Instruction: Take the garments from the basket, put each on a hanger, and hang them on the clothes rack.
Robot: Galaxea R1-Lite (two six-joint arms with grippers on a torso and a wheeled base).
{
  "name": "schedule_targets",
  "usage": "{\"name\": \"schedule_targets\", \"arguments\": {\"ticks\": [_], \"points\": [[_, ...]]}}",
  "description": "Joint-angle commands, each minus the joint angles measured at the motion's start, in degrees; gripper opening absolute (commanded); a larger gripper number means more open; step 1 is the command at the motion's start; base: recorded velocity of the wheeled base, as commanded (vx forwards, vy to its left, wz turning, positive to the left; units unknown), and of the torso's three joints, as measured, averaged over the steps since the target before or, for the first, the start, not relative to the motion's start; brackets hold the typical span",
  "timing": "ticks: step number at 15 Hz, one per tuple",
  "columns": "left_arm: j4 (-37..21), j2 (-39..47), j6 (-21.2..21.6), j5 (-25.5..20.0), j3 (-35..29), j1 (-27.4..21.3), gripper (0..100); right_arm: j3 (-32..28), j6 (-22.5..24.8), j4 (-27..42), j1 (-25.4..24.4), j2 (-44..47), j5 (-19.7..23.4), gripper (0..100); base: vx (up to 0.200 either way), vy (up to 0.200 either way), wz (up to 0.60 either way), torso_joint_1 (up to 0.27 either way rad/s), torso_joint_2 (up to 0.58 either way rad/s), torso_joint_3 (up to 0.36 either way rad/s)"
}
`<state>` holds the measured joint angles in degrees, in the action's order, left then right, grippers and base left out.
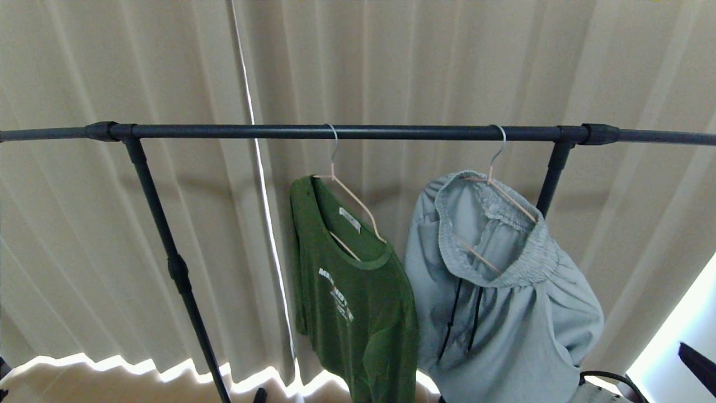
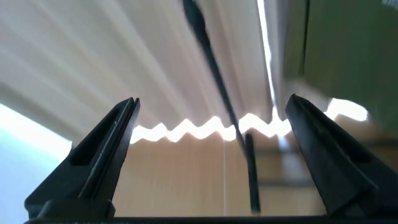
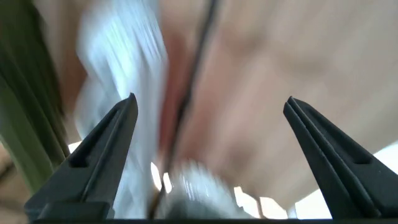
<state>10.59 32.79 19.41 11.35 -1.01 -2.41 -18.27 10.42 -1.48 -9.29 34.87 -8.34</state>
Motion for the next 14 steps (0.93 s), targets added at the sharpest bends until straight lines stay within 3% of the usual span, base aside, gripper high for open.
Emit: {"name": "schedule_targets", "arguments": {"ticks": [1, 2, 4, 7, 8, 12, 14], "points": [[-17.4, -18.2, -0.2, -0.2, -4.3, 4.0, 100, -0.4, -0.1, 8.1, 8.1, -10.2, 0.0, 100, 0.0, 0.0, 0.0, 0.0, 0.0, 0.0], [-22.1, -21.9, -1.0, -0.4, -5.2, 4.4, 100, 0.1, -0.1, 10.3, 10.5, -11.7, 0.0, 100, 0.0, 0.0, 0.0, 0.0, 0.0, 0.0], [-24.8, -28.2, -1.7, -0.7, -4.2, 4.3, 100, 1.7, -0.4, 13.3, 12.7, -15.1, 0.0, 100, 0.0, 0.0, 0.0, 0.0, 0.0, 0.0], [-23.8, -31.0, -4.6, -1.9, -3.0, 2.2, 100, 5.4, -0.5, 14.9, 12.7, -22.3, 0.0, 100, 0.0, 0.0, 0.0, 0.0, 0.0, 0.0], [-23.5, -32.8, -4.7, -4.8, -2.9, 1.5, 100, 7.2, -0.5, 15.1, 12.7, -25.7, -0.1, 100, 0.0, 0.0, 0.0, 0.0, 0.0, 0.0], [-23.1, -32.8, -4.6, -6.3, -2.8, 1.5, 100, 10.5, -0.7, 15.3, 9.6, -34.8, -0.1, 100, 0.0, 0.0, 0.0, 0.0, 0.0, 0.0], [-23.1, -32.8, -5.1, -7.0, -2.9, 1.5, 100, 10.9, -4.4, 15.1, 9.6, -34.7, 0.5, 100, 0.0, 0.0, 0.0, 0.0, 0.0, 0.0]]}}
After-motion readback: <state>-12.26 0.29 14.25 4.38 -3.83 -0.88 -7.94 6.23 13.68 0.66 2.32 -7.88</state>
